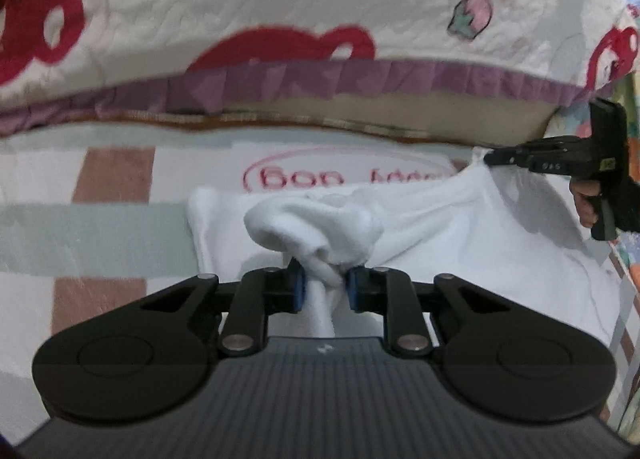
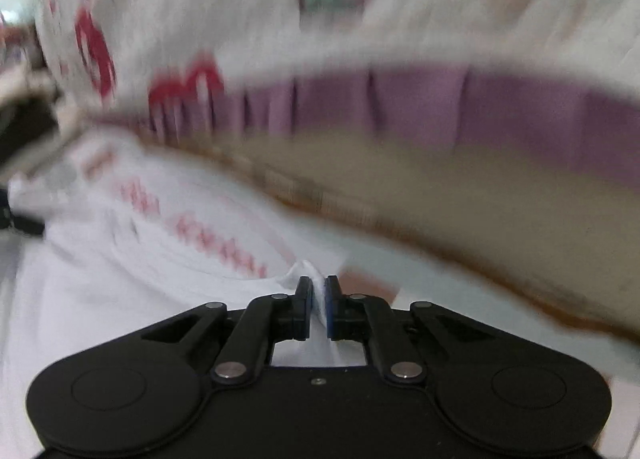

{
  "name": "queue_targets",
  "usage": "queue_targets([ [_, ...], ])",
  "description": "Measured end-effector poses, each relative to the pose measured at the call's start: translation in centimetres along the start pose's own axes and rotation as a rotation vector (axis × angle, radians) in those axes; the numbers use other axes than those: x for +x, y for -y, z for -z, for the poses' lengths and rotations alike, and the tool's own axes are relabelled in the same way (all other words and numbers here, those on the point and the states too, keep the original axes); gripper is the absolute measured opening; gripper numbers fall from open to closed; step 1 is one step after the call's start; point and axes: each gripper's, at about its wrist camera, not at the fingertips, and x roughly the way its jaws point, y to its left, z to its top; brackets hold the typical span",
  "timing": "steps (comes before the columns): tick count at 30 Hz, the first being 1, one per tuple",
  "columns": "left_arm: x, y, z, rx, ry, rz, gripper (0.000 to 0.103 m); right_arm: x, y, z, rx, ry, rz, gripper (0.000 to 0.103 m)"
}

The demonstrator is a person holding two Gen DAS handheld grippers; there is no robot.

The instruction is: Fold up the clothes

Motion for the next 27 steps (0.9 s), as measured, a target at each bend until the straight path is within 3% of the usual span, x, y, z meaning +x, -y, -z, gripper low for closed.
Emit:
queue_targets([
  [2, -0.1, -1.0, 0.0, -0.079, 0.047, -0.029, 0.023, -1.3, 0.2, -0.1, 0.017, 0.069, 0.052, 0.007],
  [3, 0.0, -1.6, 0.1, -0.135, 0.058, -0.073, 0.03, -2.0, 0.3, -0.1, 0.026, 0.103, 0.079, 0.007],
  [4, 0.3, -2.3, 0.3, -0.198, 0.062, -0.133, 0.043, -1.4, 0.4, -0.1, 0.02, 0.073, 0.125, 0.007],
  [7, 0.0, -4.0, 1.0, -0.338, 0.051, -0.138, 0.045, 0.7, 0.1, 0.1, -0.02, -0.03, 0.265, 0.015],
  [8, -0.5, -4.0, 1.3, -0.357, 0.05, -0.106, 0.046, 1.0, -0.5, 0.2, -0.046, -0.036, 0.299, 0.016],
  [10, -1.8, -3.3, 2.0, -0.342, 0.041, -0.025, 0.048, 0.4, -1.2, 0.2, -0.013, -0.006, 0.281, 0.027],
  [11, -2.4, -2.6, 2.4, -0.306, 0.018, -0.015, 0.048, -0.2, -1.6, 0.2, 0.021, 0.011, 0.258, 0.044],
  [12, -3.0, -1.8, 2.9, -0.268, -0.01, -0.016, 0.049, -0.7, -2.0, 0.2, 0.054, 0.029, 0.235, 0.05],
  [15, -4.8, 0.2, 4.5, -0.176, -0.081, -0.012, 0.054, -3.5, -3.3, 0.7, 0.153, 0.081, 0.173, 0.05],
  [20, -7.2, 1.6, 7.3, -0.156, -0.124, 0.02, 0.051, -9.6, -5.2, 4.3, 0.279, 0.158, 0.136, 0.057],
  [24, -6.5, 2.2, 8.4, -0.169, -0.159, 0.022, 0.051, -13.6, -4.7, 8.2, 0.311, 0.122, 0.218, 0.057],
  [27, -5.8, 2.2, 8.9, -0.186, -0.155, 0.014, 0.05, -17.0, -2.9, 11.1, 0.408, 0.104, 0.266, 0.058],
])
